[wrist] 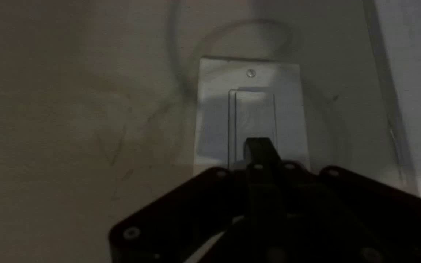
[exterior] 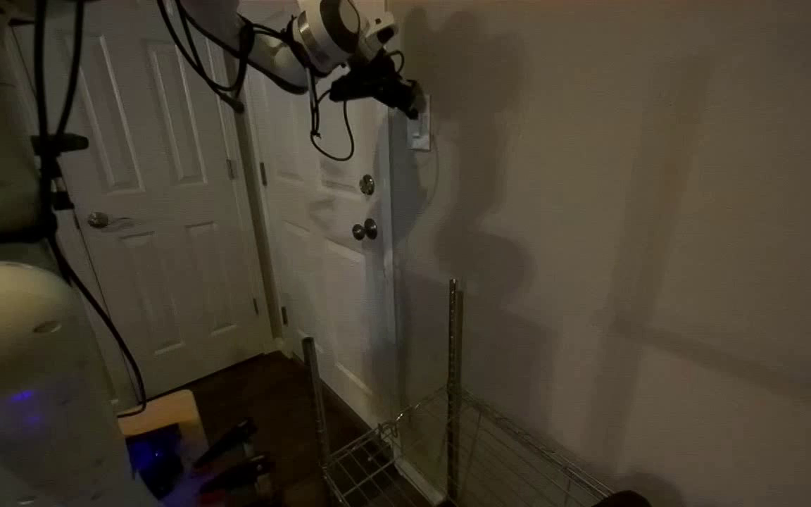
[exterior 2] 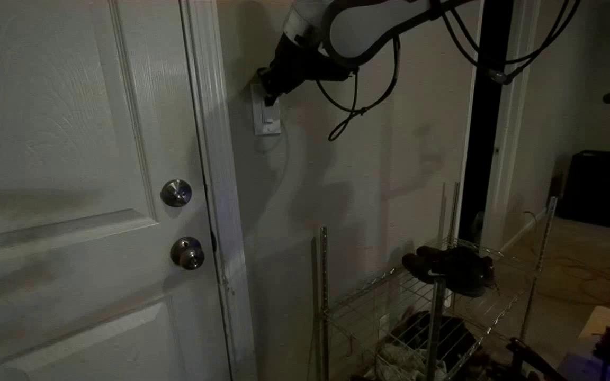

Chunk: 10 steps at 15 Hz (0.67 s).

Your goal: Turn on the light

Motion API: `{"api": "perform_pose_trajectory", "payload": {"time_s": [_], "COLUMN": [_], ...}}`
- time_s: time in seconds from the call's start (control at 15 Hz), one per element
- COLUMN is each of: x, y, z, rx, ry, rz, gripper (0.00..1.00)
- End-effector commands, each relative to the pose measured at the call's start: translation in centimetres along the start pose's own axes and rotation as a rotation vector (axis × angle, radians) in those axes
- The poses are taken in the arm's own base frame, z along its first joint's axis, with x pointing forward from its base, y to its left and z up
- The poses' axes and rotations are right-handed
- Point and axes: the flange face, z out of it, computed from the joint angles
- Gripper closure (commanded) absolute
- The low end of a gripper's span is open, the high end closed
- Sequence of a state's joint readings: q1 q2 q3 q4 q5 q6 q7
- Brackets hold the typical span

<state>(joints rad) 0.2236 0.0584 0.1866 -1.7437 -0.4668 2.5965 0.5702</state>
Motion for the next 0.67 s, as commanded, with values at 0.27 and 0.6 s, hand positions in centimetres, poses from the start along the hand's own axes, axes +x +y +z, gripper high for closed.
{"api": "perform_pose_trajectory", "payload": {"time_s": [0.27, 0.6], "x": [-0.5, -1.8], "y": [0.6, 2.3], "z": [0.3, 0.6], "rx": [-0.011, 0.008], "ry": [-0.036, -0.082], "rz": [0.034, 0.093], "gripper": [1.0, 1.0]}}
